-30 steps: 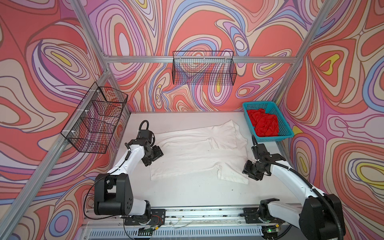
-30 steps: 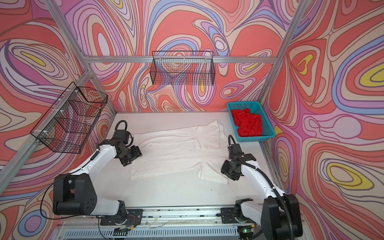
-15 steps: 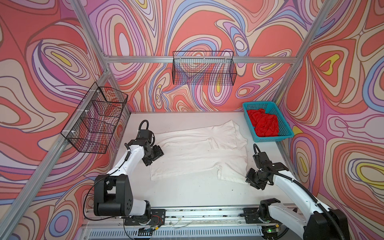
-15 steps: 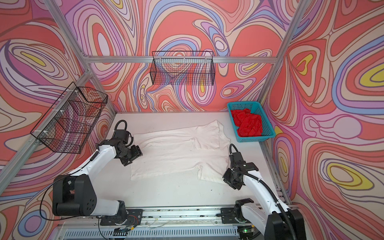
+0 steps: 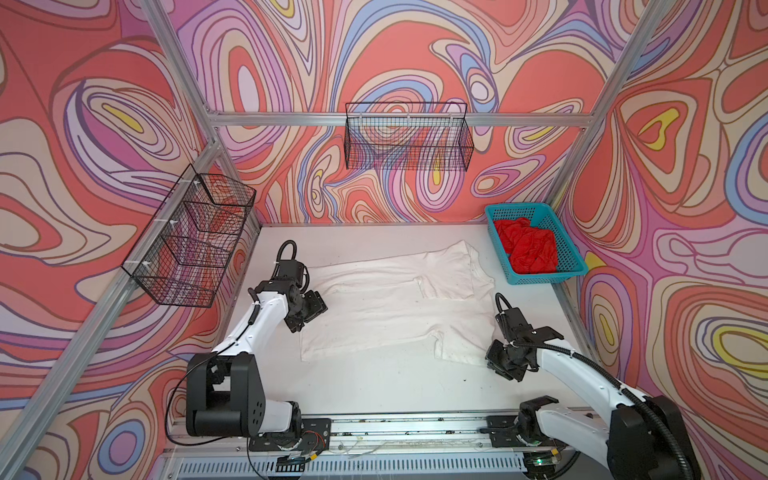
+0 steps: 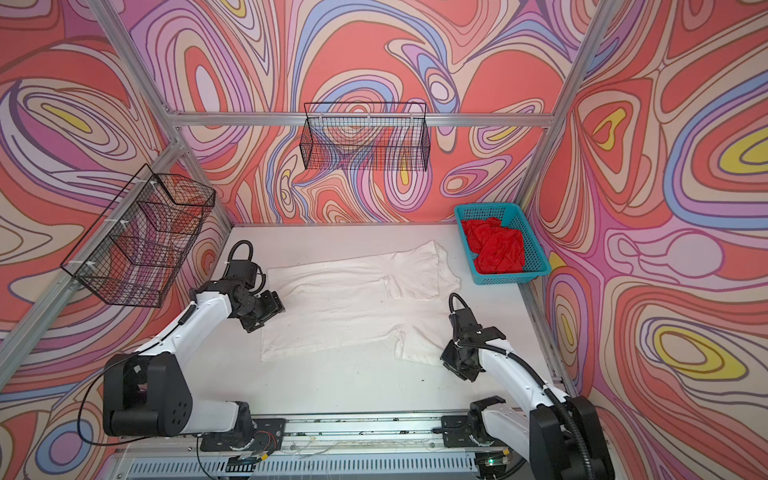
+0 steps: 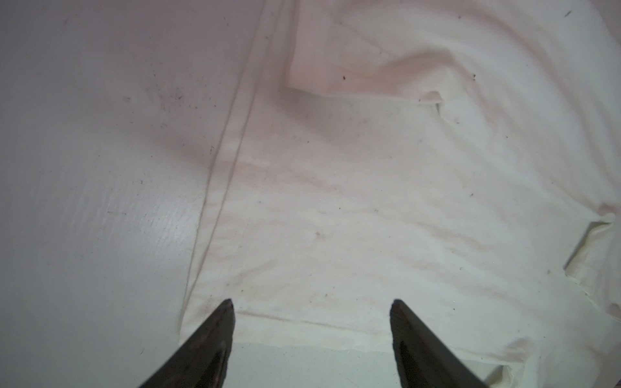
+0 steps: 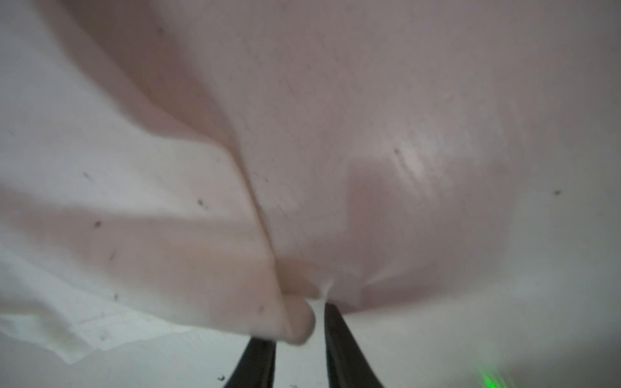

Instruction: Fold and stack the t-shirts

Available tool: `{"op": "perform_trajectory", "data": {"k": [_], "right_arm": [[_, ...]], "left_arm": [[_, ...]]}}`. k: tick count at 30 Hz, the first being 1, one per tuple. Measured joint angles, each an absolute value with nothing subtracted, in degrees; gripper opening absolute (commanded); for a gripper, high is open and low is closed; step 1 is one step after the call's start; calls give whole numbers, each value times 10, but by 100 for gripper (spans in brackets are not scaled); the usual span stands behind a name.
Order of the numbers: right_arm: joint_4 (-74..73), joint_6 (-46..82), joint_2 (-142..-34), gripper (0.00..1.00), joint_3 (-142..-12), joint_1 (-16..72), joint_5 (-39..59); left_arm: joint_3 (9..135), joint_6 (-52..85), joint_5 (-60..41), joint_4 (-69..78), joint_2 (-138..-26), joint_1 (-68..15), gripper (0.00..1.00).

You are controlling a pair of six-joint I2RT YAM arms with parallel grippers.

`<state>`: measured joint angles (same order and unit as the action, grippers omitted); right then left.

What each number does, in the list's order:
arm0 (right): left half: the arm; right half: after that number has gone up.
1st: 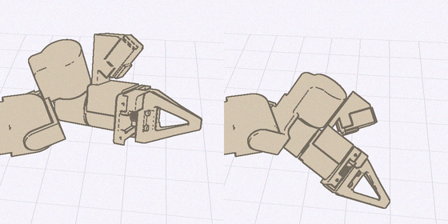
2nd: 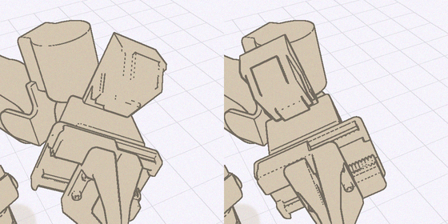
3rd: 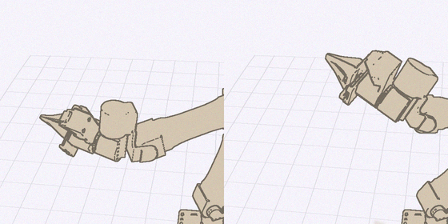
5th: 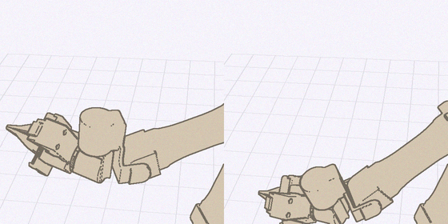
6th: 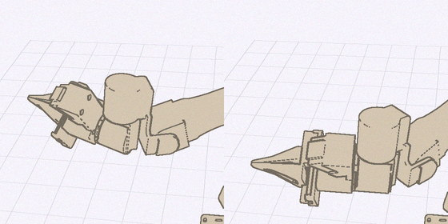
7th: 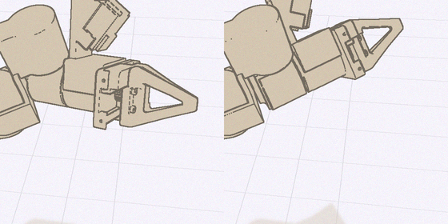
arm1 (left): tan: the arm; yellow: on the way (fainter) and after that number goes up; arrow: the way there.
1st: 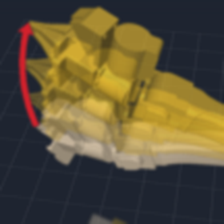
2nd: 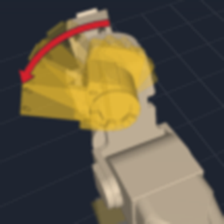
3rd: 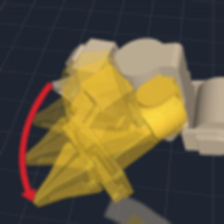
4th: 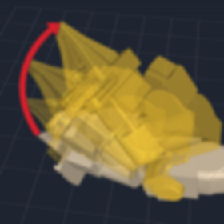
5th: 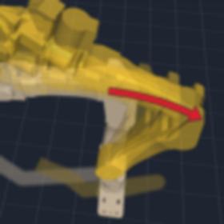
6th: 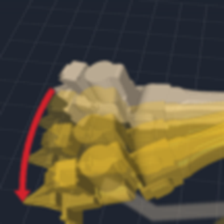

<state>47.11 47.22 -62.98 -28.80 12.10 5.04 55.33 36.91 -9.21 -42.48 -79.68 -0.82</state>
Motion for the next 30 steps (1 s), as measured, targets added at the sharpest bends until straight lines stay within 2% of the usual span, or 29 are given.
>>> {"op": "perform_trajectory", "data": {"k": [4,10,24,26,27,30], "right_arm": [[463,467,-632,19,-288,122,41],[455,460,-628,0,-283,123,34],[530,490,-518,0,-293,141,61],[544,492,-514,18,-305,141,54],[547,494,-515,24,-308,141,51],[547,496,-527,31,-310,141,39]], "left_arm": [[543,372,-89,-426,-781,-8,75],[532,376,-87,-431,-768,-8,75],[523,383,-75,-448,-746,-9,74],[522,384,-75,-448,-747,-10,74],[522,384,-75,-447,-747,-10,74],[520,384,-75,-448,-747,-11,74]]}}
